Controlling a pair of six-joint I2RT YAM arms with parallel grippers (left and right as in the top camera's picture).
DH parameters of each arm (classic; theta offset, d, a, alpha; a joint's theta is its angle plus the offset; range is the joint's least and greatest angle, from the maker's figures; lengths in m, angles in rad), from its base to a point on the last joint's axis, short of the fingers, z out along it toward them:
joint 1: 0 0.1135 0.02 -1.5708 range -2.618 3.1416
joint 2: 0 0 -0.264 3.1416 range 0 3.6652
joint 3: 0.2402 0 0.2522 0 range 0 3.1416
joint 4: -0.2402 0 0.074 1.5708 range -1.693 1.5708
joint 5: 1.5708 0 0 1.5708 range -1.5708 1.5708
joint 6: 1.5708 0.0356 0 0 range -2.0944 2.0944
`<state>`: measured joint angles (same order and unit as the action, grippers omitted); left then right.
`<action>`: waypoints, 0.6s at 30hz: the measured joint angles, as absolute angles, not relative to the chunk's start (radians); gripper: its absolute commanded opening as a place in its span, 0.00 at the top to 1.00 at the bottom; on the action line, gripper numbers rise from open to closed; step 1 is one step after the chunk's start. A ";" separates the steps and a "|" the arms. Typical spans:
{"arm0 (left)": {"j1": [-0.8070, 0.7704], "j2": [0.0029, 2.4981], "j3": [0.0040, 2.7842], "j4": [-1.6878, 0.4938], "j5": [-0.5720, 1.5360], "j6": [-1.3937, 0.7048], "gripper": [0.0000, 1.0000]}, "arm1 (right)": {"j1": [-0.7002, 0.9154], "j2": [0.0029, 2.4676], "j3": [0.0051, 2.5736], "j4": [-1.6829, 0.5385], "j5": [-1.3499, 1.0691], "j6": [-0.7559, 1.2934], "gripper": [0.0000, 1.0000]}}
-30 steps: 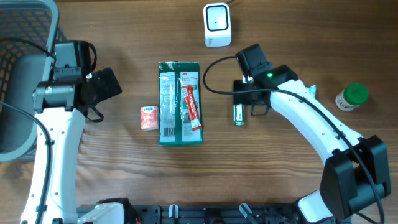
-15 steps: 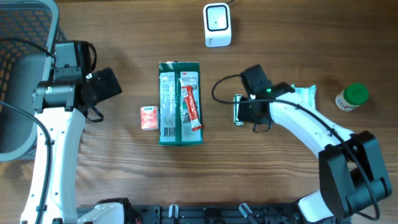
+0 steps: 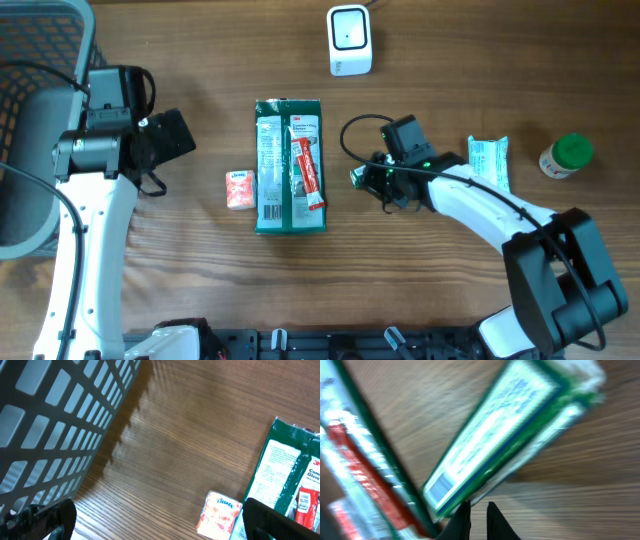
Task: Scan the item barcode
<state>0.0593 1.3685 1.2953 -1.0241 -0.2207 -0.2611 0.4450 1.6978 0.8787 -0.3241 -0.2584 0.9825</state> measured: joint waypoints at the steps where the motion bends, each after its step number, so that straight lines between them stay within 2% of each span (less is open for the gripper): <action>1: 0.059 1.369 1.295 -1.023 -0.221 -0.262 0.00 | 0.457 1.698 0.878 -0.290 -0.252 1.009 0.86; 9: 0.059 1.369 1.295 -1.024 -0.220 -0.262 0.00 | 0.534 1.698 0.878 -0.181 -0.247 1.076 0.91; 18: 0.059 1.369 1.295 -1.023 -0.221 -0.262 0.00 | 0.434 1.674 0.929 -0.206 -0.267 0.788 0.96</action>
<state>0.0593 1.3685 1.2953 -1.0233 -0.2207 -0.2615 0.4335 1.6741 0.9295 -0.2058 -0.2672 0.7879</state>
